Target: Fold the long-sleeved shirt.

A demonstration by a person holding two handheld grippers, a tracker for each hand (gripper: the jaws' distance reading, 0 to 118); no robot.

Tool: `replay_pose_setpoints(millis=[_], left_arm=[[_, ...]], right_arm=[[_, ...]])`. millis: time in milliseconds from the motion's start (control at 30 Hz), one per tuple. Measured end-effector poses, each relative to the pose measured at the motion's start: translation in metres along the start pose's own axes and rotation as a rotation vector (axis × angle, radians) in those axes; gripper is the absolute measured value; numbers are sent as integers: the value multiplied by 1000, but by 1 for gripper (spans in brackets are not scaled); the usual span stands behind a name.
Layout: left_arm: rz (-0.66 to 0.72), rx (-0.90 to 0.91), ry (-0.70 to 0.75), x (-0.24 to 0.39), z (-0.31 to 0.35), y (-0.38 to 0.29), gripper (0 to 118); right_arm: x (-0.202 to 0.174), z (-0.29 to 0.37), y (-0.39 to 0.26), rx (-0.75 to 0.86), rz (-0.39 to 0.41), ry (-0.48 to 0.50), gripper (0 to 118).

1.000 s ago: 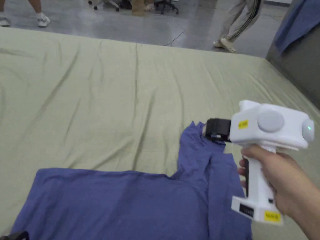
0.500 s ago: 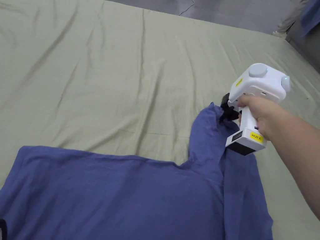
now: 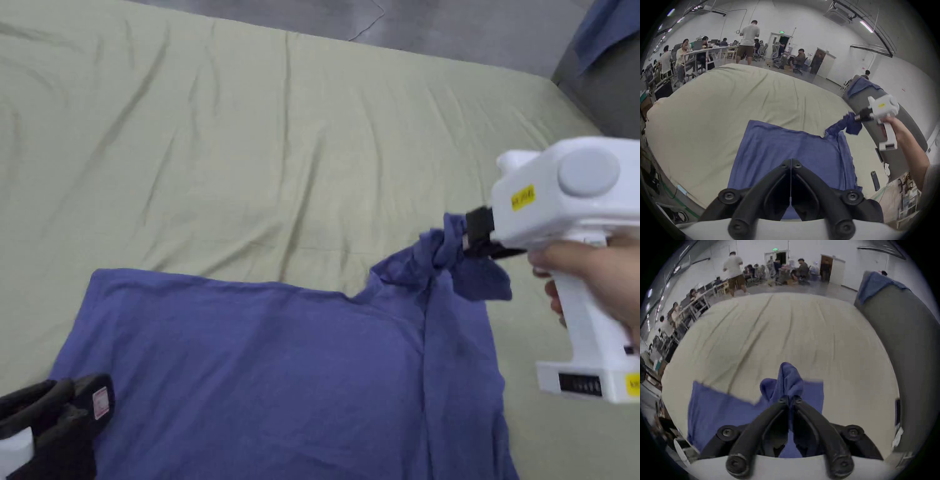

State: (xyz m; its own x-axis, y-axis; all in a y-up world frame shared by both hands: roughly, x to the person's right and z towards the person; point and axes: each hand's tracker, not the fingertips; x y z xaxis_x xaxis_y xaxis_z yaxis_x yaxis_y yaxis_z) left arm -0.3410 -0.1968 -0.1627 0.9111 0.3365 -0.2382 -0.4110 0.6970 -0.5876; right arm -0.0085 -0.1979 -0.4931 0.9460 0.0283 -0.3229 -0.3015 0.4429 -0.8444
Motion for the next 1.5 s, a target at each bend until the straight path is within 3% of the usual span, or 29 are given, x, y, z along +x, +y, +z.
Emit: replay_pose_setpoints(millis=[167,233,267,333,367,433,467,500,533,567,600,700,767,800,867,900,933,1000,1033,1100,1200,1300,1367,1400,1467,1500], left_arm=[[19,-26,-1,1,7,-8,0],[26,-32,-1,1,9,-9,0],[28,-36,2,1,10,-9,0],[33,-36,2,2,16,-8,0],[35,-34,2,2,19,-8,0],[44,-28,0,0,24,-9,0],[49,-27,-1,0,27,-9,0],[52,-23,-2,-1,31,-10,0],[53,-19,-4,-2,33,-11,0],[53,-17,-4,-4,35,-13,0],[53,-17,-1,-4,37,-15,0],[54,-47,13,-9,34,-24,0],[61,-73,21,-12,29,-31,0],[62,-93,33,-13,26,-35,0],[66,-115,49,-14,19,-41,0],[69,-125,50,-15,14,-42,0],[74,-139,45,-17,9,-41,0],[80,-161,-32,-25,-8,-30,3],[81,-154,-134,-31,-21,-18,29],[62,-203,-127,-40,-62,16,93],[29,-158,18,-61,-137,67,117],[53,-111,223,-90,-217,102,118],[-5,-193,291,-106,-268,109,116],[-46,-262,317,-110,-290,105,109],[-145,-357,395,-109,-311,89,71],[-197,-253,369,-95,-298,91,72]], right_arm=[[-4,-77,-84,-267,-113,68,0],[1,-120,-105,-338,-247,81,0],[7,-122,-108,-244,-325,89,0],[9,-107,-92,-275,-383,99,3],[11,-105,-87,-296,-396,101,4],[14,-84,-79,-312,-332,103,11],[17,-67,-77,-301,-315,91,20],[20,-46,-79,-257,-318,78,44],[22,-27,-83,-203,-312,76,88],[21,-3,-92,-133,-308,108,112],[23,21,-101,-57,-307,136,118],[18,76,-146,59,-338,173,118],[10,90,-180,112,-318,200,116],[1,94,-199,144,-276,172,101],[-16,91,-223,127,-195,81,0],[-21,89,-229,82,-125,16,0],[-24,84,-235,60,-178,102,0],[-22,69,-235,20,-189,249,0],[-23,65,-231,-1,-195,266,0],[-18,62,-225,7,-182,225,0],[-14,64,-214,48,-148,174,0],[-7,54,-206,21,-192,180,0],[3,40,-201,-28,-248,196,0],[6,34,-194,-47,-271,193,0],[13,27,-175,-39,-282,195,0],[21,22,-165,-25,-290,199,0]])
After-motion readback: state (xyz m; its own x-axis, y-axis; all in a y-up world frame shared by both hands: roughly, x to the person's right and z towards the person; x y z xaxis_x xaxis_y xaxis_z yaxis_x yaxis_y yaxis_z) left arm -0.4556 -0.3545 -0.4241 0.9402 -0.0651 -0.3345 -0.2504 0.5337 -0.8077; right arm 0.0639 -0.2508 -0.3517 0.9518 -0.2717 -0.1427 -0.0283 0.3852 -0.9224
